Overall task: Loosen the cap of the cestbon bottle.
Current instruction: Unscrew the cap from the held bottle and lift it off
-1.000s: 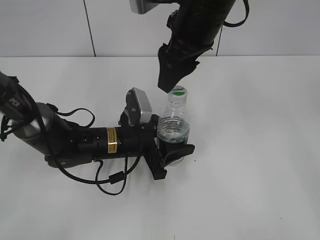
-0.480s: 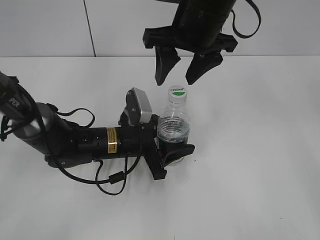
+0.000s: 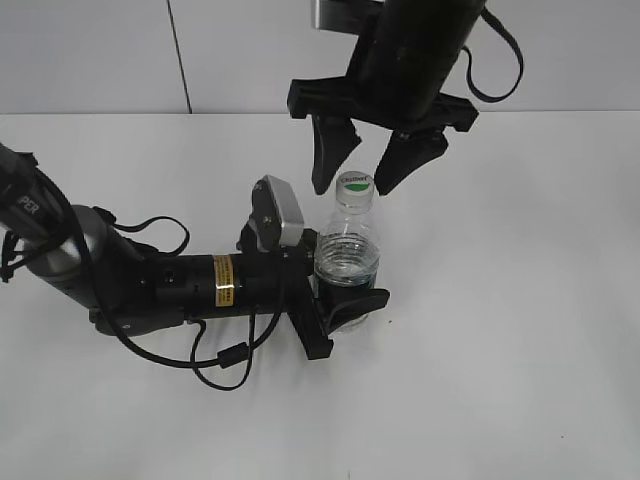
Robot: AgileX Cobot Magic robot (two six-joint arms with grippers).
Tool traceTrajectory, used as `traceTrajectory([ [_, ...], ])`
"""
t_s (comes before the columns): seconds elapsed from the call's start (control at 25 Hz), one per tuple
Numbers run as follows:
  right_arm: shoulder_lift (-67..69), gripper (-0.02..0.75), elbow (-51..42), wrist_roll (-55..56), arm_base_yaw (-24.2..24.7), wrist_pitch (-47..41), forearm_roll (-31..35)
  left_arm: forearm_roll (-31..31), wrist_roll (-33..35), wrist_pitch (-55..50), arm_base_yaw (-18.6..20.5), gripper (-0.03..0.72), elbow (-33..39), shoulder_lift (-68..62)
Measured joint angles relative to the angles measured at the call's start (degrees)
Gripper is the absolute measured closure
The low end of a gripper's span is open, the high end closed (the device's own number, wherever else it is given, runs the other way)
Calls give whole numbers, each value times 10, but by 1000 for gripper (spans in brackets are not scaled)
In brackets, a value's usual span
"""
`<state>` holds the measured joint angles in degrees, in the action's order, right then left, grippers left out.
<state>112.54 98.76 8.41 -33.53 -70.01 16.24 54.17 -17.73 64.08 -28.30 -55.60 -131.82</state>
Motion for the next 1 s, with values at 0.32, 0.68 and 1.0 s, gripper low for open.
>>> traceTrajectory([
  [0.32, -10, 265, 0, 0, 0, 0, -3, 0, 0, 0, 0, 284, 0, 0],
  [0.68, -11, 285, -14, -7, 0, 0, -9, -1, 0, -1, 0, 284, 0, 0],
  [1.0, -11, 359, -18, -8, 0, 0, -15, -1, 0, -1, 0, 284, 0, 0],
])
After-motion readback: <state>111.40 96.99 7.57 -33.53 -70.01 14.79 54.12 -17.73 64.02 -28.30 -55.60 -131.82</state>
